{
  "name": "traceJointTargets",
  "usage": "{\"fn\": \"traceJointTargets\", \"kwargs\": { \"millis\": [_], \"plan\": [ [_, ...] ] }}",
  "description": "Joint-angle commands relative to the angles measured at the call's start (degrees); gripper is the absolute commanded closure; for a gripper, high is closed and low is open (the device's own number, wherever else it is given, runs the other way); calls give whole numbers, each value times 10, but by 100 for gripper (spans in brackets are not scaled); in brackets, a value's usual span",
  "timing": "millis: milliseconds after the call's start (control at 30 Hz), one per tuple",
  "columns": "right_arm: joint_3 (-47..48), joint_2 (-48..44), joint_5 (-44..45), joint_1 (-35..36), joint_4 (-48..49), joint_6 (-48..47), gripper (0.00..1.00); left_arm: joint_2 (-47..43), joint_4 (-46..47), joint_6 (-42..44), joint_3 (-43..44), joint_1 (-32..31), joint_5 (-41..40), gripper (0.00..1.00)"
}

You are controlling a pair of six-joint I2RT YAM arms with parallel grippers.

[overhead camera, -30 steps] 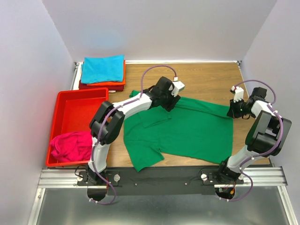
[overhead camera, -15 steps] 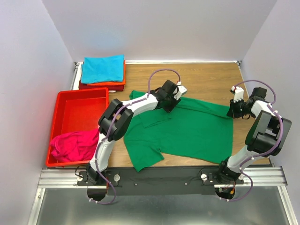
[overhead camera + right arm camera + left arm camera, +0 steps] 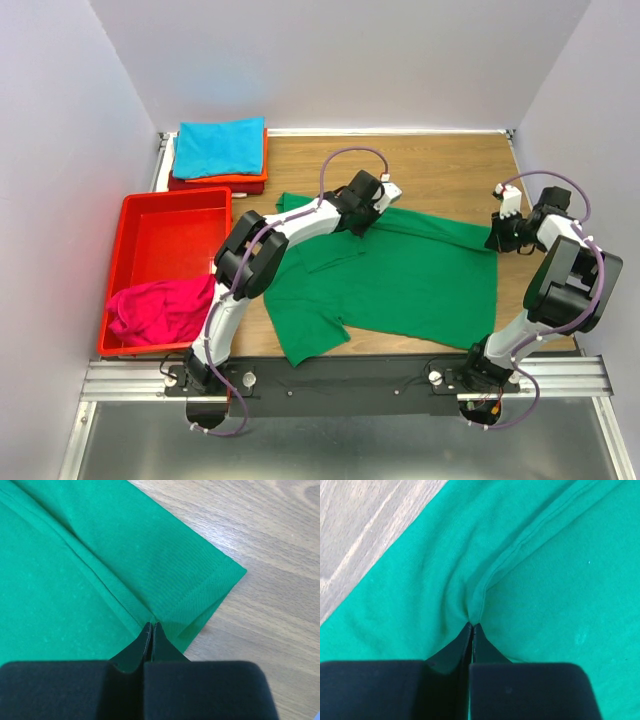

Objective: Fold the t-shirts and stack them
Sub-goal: Fold the tshirt

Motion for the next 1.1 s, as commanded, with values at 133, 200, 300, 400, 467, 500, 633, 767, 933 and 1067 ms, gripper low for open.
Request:
{"fn": "traceJointTargets", "kwargs": {
  "millis": [133, 200, 300, 400, 467, 500, 633, 767, 933, 1067],
  "plan": [
    [7, 8, -8, -17, -12, -7, 99, -29, -7, 6, -36, -3, -28, 100],
    [7, 8, -9, -19, -12, -7, 99, -36, -6, 6, -44, -3, -29, 100],
    [7, 10, -9, -21, -12, -7, 99, -45, -4, 3, -53, -4, -29, 100],
    [7, 10, -9, -22, -12, -7, 96, -49, -4, 3, -56, -3, -26, 100],
    [6, 10, -8, -23, -12, -7, 93, -47, -6, 2, -55, -3, -21, 100],
    [6, 10, -8, -23, -12, -7, 92, -47, -6, 2, -55, -3, -21, 100],
    [3, 6, -3, -26, -14, -15, 87, -50, -8, 3, -58, -4, -21, 100],
    [5, -1, 2, -41, -17, -13, 72, -51, -6, 5, -61, -3, -22, 100],
    [10, -5, -2, -59, -18, -3, 57, -57, -6, 6, -67, -4, -21, 99],
    [25, 15, -16, -61, -17, 29, 51, -77, -1, 8, -78, -4, -13, 94]
  ]
}}
